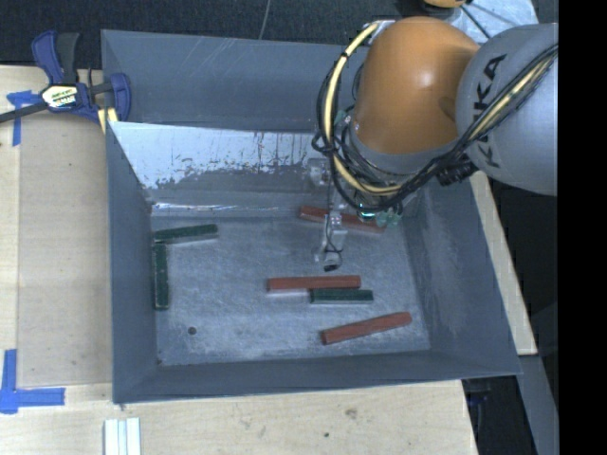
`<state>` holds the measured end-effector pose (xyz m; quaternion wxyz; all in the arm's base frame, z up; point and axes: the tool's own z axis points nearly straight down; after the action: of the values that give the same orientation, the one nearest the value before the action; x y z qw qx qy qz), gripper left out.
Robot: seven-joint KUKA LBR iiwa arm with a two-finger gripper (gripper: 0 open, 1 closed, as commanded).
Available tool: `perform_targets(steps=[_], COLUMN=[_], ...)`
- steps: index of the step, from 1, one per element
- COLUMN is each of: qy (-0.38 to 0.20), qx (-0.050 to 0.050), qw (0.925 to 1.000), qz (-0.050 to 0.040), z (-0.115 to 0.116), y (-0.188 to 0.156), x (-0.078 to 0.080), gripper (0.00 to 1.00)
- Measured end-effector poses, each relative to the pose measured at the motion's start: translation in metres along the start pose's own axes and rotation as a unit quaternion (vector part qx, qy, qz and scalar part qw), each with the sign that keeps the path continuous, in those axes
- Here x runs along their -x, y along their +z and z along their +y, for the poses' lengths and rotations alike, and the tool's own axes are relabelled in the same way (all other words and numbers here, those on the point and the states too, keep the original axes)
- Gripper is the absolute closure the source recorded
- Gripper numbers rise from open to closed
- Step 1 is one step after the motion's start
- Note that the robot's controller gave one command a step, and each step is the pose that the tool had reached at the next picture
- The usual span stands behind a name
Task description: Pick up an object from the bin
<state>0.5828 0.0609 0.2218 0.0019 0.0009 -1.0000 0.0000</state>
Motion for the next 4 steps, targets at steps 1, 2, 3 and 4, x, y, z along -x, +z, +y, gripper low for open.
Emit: perform_targets(steps=[1,2,3,4], qy=[0.001,0.01,0.037,0.037], qx=[0.0,0.001,0.0,0.0], qw=[1.0,0.9999,0.9993,0.9993], qz=[-0.0038,-0.0069,-0.0037,-0.0037], z=[0.0,-0.013,-0.021,-0.038], y=[-0.004,0.042,0.09,0.146], x=[0.002,-0.017,-0.047,0.001], gripper=[0.0,0.0,0.0,1.0])
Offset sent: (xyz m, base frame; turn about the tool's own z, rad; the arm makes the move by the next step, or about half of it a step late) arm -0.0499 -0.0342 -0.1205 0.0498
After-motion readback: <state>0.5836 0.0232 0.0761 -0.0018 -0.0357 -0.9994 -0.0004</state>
